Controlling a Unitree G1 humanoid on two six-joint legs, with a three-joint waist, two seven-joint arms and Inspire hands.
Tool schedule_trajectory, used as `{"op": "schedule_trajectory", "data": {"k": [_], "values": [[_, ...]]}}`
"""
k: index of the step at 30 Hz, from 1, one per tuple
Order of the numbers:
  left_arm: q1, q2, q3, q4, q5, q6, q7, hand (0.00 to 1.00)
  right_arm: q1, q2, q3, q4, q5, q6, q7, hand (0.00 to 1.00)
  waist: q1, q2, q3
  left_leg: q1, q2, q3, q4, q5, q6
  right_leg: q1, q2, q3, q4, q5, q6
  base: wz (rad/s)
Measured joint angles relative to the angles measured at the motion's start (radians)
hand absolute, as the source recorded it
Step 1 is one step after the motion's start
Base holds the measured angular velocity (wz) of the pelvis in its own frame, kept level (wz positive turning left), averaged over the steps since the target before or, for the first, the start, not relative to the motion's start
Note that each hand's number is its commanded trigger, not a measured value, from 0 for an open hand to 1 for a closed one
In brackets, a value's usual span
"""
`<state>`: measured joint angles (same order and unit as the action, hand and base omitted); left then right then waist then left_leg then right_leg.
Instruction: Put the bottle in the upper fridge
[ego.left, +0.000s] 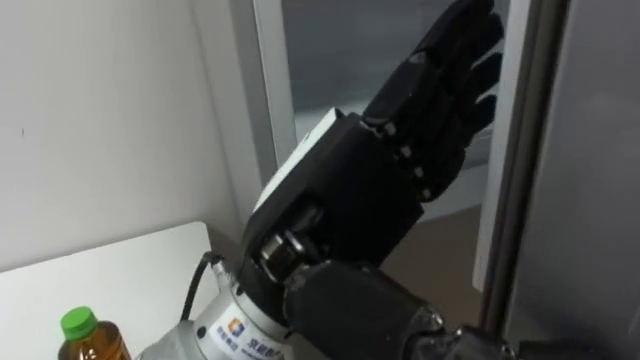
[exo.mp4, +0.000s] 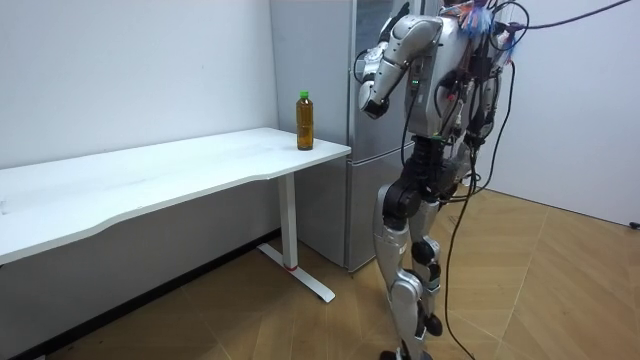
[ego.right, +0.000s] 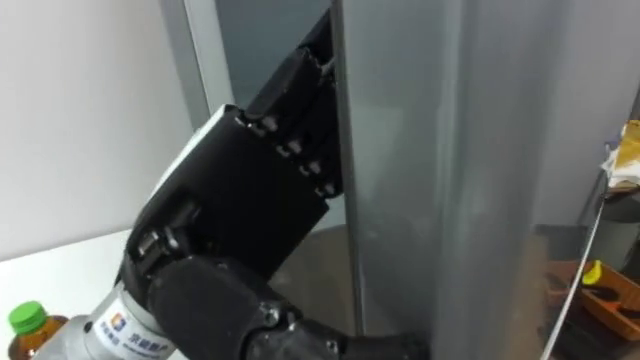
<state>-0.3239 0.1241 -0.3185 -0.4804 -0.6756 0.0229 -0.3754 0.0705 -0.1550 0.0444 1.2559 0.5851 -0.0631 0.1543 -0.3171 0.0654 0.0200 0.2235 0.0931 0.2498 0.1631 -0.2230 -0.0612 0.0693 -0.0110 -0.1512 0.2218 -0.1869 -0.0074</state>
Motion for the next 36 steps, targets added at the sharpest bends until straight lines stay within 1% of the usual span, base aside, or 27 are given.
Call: {"op": "schedule_trajectory", "data": {"k": [2,3,6,10,12,14,16,18,19,21,22,23,25,27,28,29,30,31,32,33,34,36], "values": [[0.000,-0.002,-0.004,0.013,0.000,0.002,-0.010,0.00,-0.002,-0.001,0.000,-0.004,-0.002,0.001,0.000,0.00,-0.009,0.001,-0.0005,-0.002,0.001,0.003,0.001,0.000,0.000,-0.006,0.003,0.003,0.000,0.003,-0.002,-0.14],[-0.004,-0.003,-0.013,0.018,0.000,0.006,-0.011,0.00,-0.002,-0.003,0.001,-0.005,-0.002,0.001,0.000,0.00,-0.015,0.004,-0.0017,-0.007,0.002,0.013,0.001,0.000,0.000,-0.013,0.003,0.005,0.000,0.005,-0.002,-0.11],[-0.035,-0.016,-0.039,0.030,0.000,0.017,-0.019,0.00,0.004,-0.011,0.001,-0.005,-0.001,0.001,0.000,0.00,-0.017,0.005,-0.0014,-0.016,0.001,0.026,0.001,0.000,0.000,-0.022,0.002,0.006,0.000,0.007,-0.001,-0.01],[-0.054,-0.026,-0.061,0.031,0.000,0.021,-0.034,0.00,0.003,-0.014,0.004,-0.007,-0.001,0.001,0.000,0.00,-0.019,0.008,-0.0028,-0.022,0.001,0.038,0.002,0.000,0.000,-0.035,0.002,0.012,0.001,0.009,-0.001,-0.05],[-0.077,-0.039,-0.080,0.031,0.000,0.023,-0.040,0.00,-0.001,-0.016,0.013,-0.006,-0.001,0.001,0.000,0.00,-0.021,0.007,-0.0026,-0.026,0.001,0.038,0.003,0.000,0.000,-0.049,0.002,0.012,0.004,0.010,-0.001,0.00],[-0.090,-0.046,-0.088,0.031,0.000,0.023,-0.052,0.00,-0.005,-0.016,0.014,-0.006,0.000,0.001,0.000,0.00,-0.025,0.007,-0.0025,-0.029,0.001,0.038,0.003,0.000,0.000,-0.051,0.002,0.012,0.005,0.010,-0.001,-0.02],[-0.093,-0.051,-0.102,0.033,-0.001,0.022,-0.052,0.00,-0.006,-0.016,0.023,-0.006,0.005,0.001,0.000,0.00,-0.032,0.007,-0.0022,-0.031,0.002,0.039,0.003,0.000,0.000,-0.052,0.003,0.013,0.003,0.010,-0.001,0.00],[-0.093,-0.072,-0.127,0.041,-0.001,0.022,-0.052,0.00,-0.006,-0.016,0.036,-0.007,0.009,0.001,0.000,0.00,-0.033,0.006,-0.0020,-0.028,0.003,0.056,0.003,0.000,0.000,-0.054,0.005,0.023,-0.001,0.011,-0.001,-0.11],[-0.093,-0.075,-0.131,0.041,-0.001,0.022,-0.052,0.00,-0.007,-0.016,0.041,-0.007,0.009,0.001,0.000,0.00,-0.033,0.006,-0.0019,-0.027,0.003,0.060,0.003,0.000,0.000,-0.054,0.007,0.028,-0.001,0.011,-0.001,-0.24],[-0.094,-0.079,-0.143,0.041,-0.002,0.022,-0.053,0.00,-0.011,-0.017,0.051,-0.012,0.012,0.001,0.000,0.00,-0.037,0.006,-0.0020,-0.022,0.004,0.085,0.003,0.000,0.000,-0.055,0.013,0.056,-0.001,0.013,-0.003,-0.35],[-0.095,-0.079,-0.147,0.042,-0.002,0.022,-0.054,0.00,-0.012,-0.017,0.052,-0.012,0.012,0.001,0.000,0.00,-0.038,0.006,-0.0019,-0.022,0.005,0.090,0.002,0.000,0.000,-0.056,0.016,0.063,-0.001,0.014,-0.003,-0.39],[-0.095,-0.079,-0.155,0.042,-0.002,0.022,-0.055,0.00,-0.012,-0.017,0.052,-0.012,0.013,0.001,0.001,0.00,-0.039,0.007,-0.0020,-0.019,0.006,0.104,0.003,0.000,0.000,-0.058,0.019,0.073,-0.001,0.016,-0.004,-0.33],[-0.096,-0.079,-0.161,0.044,-0.002,0.022,-0.057,0.00,-0.015,-0.015,0.052,-0.013,0.013,0.001,0.001,0.00,-0.051,0.008,-0.0016,-0.020,0.008,0.113,0.003,0.000,0.000,-0.066,0.024,0.090,-0.001,0.018,-0.005,-0.30],[-0.102,-0.081,-0.177,0.061,-0.015,0.020,-0.059,0.00,-0.018,-0.015,0.052,-0.012,0.026,0.002,0.001,0.00,-0.062,0.012,-0.0003,-0.007,0.013,0.150,0.003,0.000,0.000,-0.073,0.038,0.123,-0.001,0.023,-0.008,-0.40],[-0.106,-0.083,-0.177,0.068,-0.017,0.018,-0.059,0.00,-0.018,-0.016,0.052,-0.012,0.033,0.002,0.000,0.00,-0.062,0.015,0.0015,-0.002,0.015,0.162,0.003,0.000,0.000,-0.073,0.041,0.131,-0.002,0.025,-0.009,-0.53],[-0.115,-0.084,-0.177,0.081,-0.022,0.014,-0.059,0.00,-0.016,-0.018,0.053,-0.012,0.041,0.003,-0.001,0.00,-0.062,0.016,0.0036,0.004,0.016,0.175,0.003,0.000,0.000,-0.074,0.049,0.154,-0.002,0.026,-0.011,-0.64],[-0.127,-0.086,-0.177,0.089,-0.030,0.014,-0.058,0.00,-0.016,-0.021,0.053,-0.012,0.045,0.008,-0.004,0.00,-0.065,0.023,0.0078,0.015,0.017,0.187,0.003,0.000,0.000,-0.074,0.057,0.174,-0.001,0.028,-0.013,-0.62],[-0.131,-0.088,-0.178,0.094,-0.033,0.014,-0.056,0.00,-0.016,-0.022,0.053,-0.012,0.046,0.013,-0.006,0.00,-0.069,0.027,0.0078,0.017,0.018,0.188,0.003,0.000,0.000,-0.075,0.060,0.182,-0.001,0.028,-0.014,-0.51],[-0.143,-0.098,-0.179,0.109,-0.040,0.014,-0.054,0.00,-0.016,-0.025,0.053,-0.011,0.056,0.023,-0.011,0.00,-0.082,0.035,0.0087,0.022,0.018,0.189,0.003,0.000,0.000,-0.076,0.065,0.197,-0.001,0.029,-0.014,-0.38],[-0.157,-0.107,-0.178,0.129,-0.042,0.015,-0.051,0.00,-0.016,-0.026,0.053,-0.011,0.083,0.034,-0.013,0.00,-0.096,0.040,0.0117,0.030,0.019,0.191,0.004,0.000,0.000,-0.073,0.070,0.213,-0.001,0.029,-0.015,-0.38],[-0.164,-0.111,-0.179,0.142,-0.042,0.015,-0.050,0.00,-0.015,-0.026,0.054,-0.011,0.090,0.038,-0.015,0.00,-0.102,0.041,0.0119,0.034,0.019,0.193,0.005,0.000,0.000,-0.072,0.073,0.222,-0.001,0.030,-0.016,-0.43],[-0.187,-0.112,-0.185,0.196,-0.047,0.028,-0.051,0.00,-0.015,-0.025,0.061,-0.010,0.112,0.052,-0.025,0.00,-0.130,0.041,0.0119,0.045,0.023,0.211,0.008,-0.001,-0.001,-0.070,0.078,0.248,0.000,0.032,-0.020,-0.37]]}}
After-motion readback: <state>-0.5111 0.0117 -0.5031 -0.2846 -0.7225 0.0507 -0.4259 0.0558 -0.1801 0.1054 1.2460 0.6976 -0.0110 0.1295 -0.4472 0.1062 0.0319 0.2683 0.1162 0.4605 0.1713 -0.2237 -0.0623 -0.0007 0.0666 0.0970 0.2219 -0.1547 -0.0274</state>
